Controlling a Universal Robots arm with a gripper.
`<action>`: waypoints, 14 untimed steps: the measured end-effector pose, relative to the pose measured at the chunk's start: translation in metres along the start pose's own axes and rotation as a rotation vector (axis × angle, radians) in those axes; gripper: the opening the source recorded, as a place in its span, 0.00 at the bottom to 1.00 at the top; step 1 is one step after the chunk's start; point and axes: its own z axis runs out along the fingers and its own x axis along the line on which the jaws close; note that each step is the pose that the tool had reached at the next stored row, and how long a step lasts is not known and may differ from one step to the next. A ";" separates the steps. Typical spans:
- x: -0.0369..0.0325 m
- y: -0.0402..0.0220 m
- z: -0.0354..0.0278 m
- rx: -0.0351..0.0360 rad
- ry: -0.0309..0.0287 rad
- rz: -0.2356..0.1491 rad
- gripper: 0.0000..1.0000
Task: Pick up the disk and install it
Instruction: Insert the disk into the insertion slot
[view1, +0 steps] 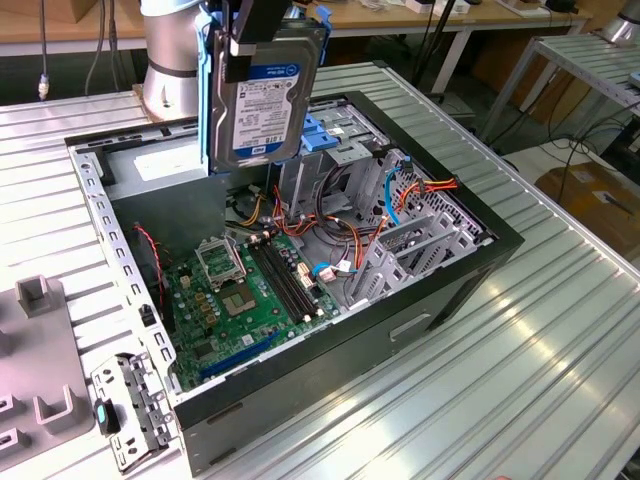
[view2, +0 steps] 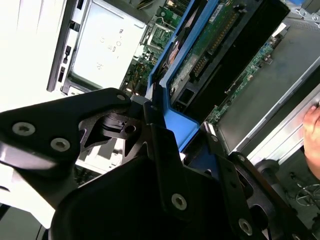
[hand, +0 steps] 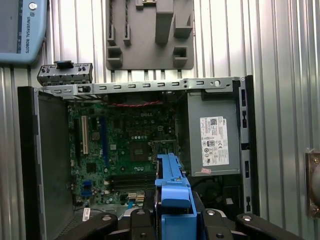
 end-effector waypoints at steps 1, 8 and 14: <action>0.0025 -0.0001 0.0000 0.0001 0.0000 0.000 0.37; 0.0256 -0.0014 0.0001 0.0001 -0.0001 0.000 0.37; 0.0483 -0.0036 0.0005 0.0001 0.0000 0.000 0.37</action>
